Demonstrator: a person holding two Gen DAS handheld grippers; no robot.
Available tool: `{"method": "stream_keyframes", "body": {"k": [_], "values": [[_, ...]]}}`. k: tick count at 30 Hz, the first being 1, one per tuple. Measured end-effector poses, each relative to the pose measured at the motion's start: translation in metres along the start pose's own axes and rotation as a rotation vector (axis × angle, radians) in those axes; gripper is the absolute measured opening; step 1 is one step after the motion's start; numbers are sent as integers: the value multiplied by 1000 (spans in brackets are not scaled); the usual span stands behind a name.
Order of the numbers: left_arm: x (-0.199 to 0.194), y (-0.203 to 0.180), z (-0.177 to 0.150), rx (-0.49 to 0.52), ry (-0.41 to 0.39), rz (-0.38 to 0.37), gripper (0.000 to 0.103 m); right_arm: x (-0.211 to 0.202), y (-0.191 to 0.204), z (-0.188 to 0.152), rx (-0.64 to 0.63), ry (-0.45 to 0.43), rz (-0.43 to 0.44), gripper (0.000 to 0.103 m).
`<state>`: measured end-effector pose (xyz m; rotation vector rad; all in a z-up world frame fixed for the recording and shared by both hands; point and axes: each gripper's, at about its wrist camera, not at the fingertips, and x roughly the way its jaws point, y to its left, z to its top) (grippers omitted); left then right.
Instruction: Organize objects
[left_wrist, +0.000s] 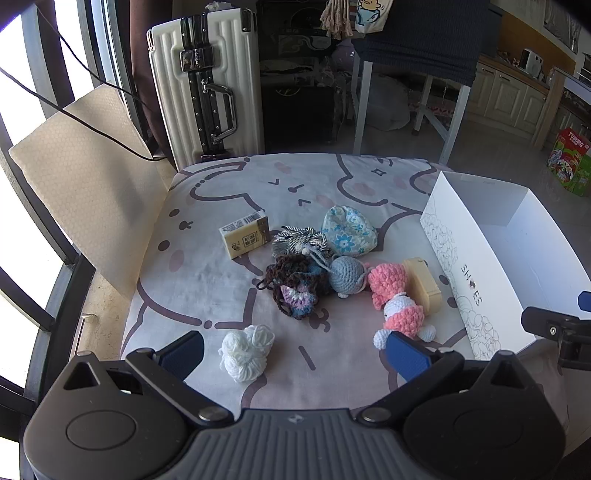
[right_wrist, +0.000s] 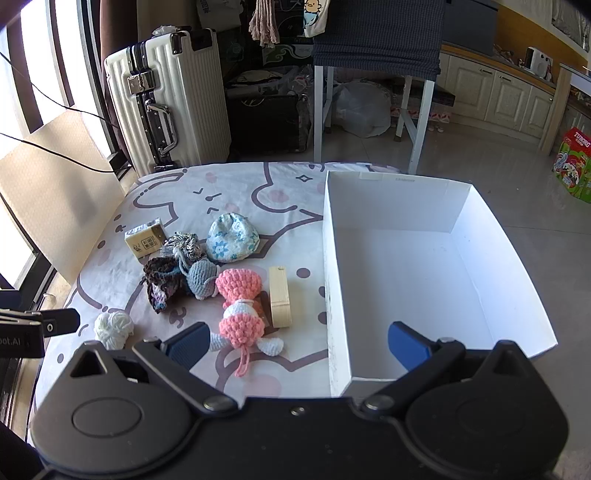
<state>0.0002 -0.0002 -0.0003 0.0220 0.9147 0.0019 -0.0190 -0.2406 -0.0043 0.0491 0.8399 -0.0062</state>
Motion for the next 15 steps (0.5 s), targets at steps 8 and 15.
{"method": "stream_keyframes", "body": {"k": [8,15], "values": [[0,-5,1,11,1,-9,103,1,1,0,-2,0,-1,103],[0,-4,1,14,1,-13,103,1,0,0,-3,1,-2,103]]}}
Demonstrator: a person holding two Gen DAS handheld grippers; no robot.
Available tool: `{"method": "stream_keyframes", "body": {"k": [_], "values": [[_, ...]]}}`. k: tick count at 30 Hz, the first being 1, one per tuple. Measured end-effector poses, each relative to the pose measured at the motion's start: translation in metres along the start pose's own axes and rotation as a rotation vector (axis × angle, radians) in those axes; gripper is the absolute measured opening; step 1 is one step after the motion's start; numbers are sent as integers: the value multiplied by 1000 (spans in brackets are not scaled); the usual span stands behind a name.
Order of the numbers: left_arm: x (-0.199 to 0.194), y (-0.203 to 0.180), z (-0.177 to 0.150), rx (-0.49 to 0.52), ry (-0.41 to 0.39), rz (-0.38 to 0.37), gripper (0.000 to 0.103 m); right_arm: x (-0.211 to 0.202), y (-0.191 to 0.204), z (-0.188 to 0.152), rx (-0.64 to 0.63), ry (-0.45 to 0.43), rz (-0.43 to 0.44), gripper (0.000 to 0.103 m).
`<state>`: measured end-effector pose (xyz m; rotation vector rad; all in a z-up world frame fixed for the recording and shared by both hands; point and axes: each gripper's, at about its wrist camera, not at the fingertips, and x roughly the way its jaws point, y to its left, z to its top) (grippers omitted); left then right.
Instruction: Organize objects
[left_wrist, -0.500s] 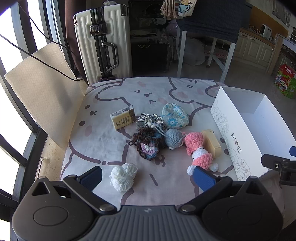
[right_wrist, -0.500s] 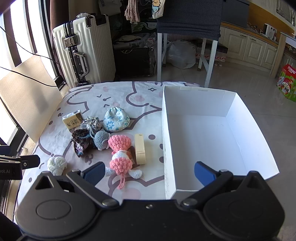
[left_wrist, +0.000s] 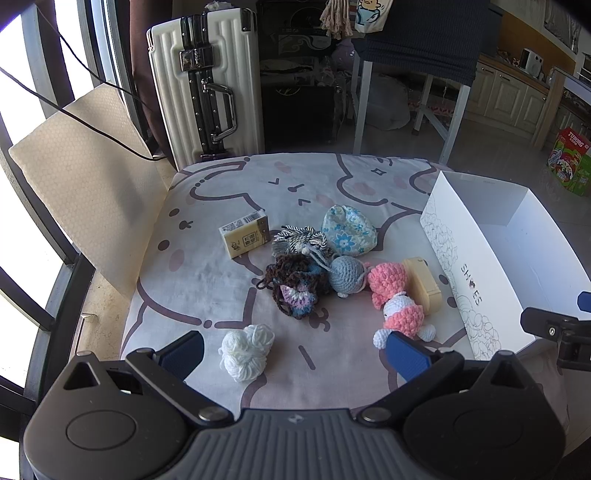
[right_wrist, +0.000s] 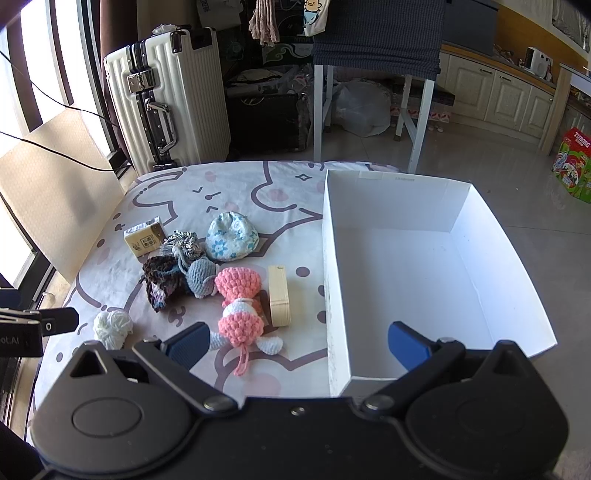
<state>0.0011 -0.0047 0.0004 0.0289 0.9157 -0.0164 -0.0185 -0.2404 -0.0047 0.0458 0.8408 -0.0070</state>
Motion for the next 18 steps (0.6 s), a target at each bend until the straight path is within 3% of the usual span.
{"method": "stream_keyframes", "body": {"k": [18], "values": [[-1,0,-2,25,-1,-20,103,1,0,0,-3,2,-3,103]]}}
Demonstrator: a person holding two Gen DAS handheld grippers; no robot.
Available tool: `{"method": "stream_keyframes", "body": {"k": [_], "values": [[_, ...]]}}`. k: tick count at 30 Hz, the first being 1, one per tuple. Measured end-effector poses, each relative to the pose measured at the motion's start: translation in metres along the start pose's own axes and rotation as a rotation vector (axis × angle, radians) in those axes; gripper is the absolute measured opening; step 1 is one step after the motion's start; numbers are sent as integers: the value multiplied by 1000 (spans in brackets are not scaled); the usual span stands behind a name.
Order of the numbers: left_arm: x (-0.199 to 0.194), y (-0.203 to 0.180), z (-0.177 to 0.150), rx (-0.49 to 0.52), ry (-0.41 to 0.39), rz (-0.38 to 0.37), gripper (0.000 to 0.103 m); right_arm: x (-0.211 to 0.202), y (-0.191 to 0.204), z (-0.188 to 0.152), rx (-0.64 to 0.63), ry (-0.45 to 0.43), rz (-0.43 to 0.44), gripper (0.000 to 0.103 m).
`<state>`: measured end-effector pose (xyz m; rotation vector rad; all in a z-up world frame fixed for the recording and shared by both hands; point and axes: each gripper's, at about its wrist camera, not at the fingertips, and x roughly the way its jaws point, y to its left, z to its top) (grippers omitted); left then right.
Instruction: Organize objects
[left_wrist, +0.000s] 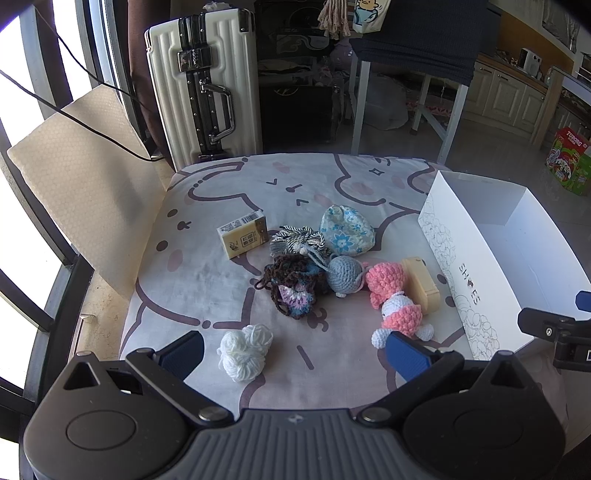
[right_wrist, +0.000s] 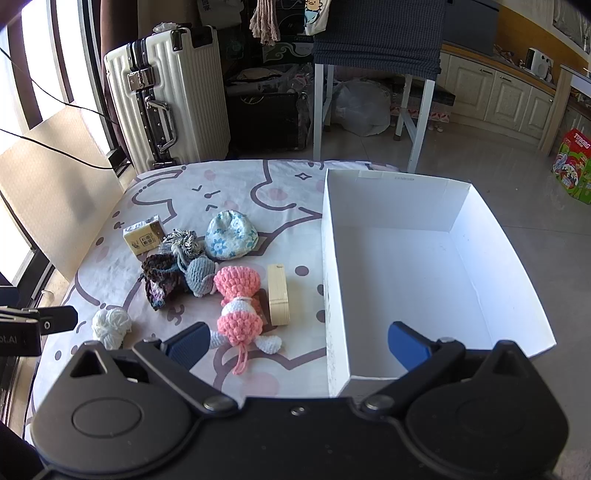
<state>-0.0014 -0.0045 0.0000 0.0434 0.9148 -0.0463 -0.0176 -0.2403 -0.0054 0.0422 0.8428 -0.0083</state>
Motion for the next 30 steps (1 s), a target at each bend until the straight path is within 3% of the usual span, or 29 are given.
{"method": "stream_keyframes", "body": {"k": [30], "values": [[0,0,0,5,0,-5,103,0,-3,-7,-4,3,-5,103]]}}
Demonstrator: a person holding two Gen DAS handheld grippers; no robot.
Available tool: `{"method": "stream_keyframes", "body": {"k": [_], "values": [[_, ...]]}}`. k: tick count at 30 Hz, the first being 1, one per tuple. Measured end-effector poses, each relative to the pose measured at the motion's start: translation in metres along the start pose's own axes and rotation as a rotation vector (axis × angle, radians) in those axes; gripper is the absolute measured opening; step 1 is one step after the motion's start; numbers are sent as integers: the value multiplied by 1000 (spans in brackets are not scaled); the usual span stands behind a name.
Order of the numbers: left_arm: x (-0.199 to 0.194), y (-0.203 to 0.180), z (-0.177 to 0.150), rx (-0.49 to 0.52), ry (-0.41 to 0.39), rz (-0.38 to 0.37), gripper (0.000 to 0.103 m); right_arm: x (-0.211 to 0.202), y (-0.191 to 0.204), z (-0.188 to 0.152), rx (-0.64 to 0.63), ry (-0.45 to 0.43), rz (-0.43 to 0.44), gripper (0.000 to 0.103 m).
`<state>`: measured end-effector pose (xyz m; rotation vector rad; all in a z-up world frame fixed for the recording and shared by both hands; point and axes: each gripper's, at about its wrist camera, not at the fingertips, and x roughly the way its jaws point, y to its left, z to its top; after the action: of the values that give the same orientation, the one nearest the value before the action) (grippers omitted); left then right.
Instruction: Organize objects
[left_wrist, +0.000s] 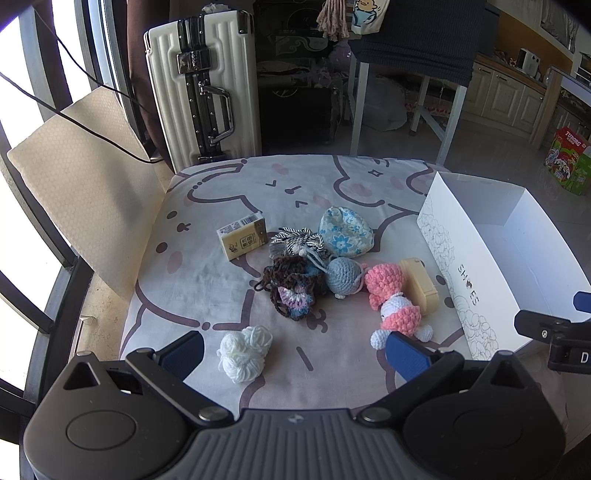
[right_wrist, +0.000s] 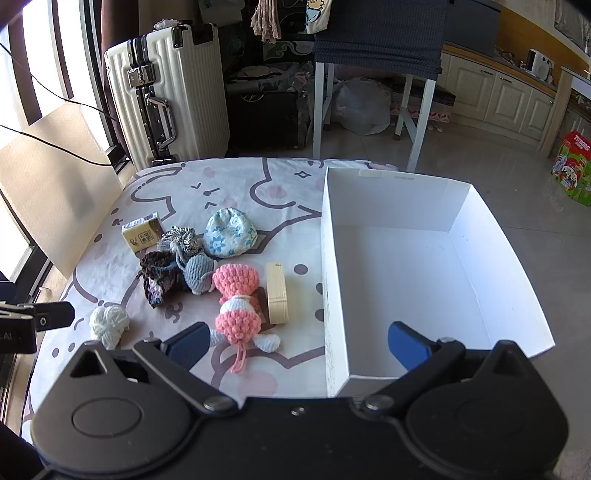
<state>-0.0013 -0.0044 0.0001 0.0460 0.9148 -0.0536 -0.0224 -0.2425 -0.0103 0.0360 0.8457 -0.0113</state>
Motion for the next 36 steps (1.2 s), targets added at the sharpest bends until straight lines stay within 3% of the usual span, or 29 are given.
{"method": "stream_keyframes", "body": {"k": [36], "values": [[0,-4,0,9,-1,-5,103,1,1,-1,-5,4,-6,103]]}}
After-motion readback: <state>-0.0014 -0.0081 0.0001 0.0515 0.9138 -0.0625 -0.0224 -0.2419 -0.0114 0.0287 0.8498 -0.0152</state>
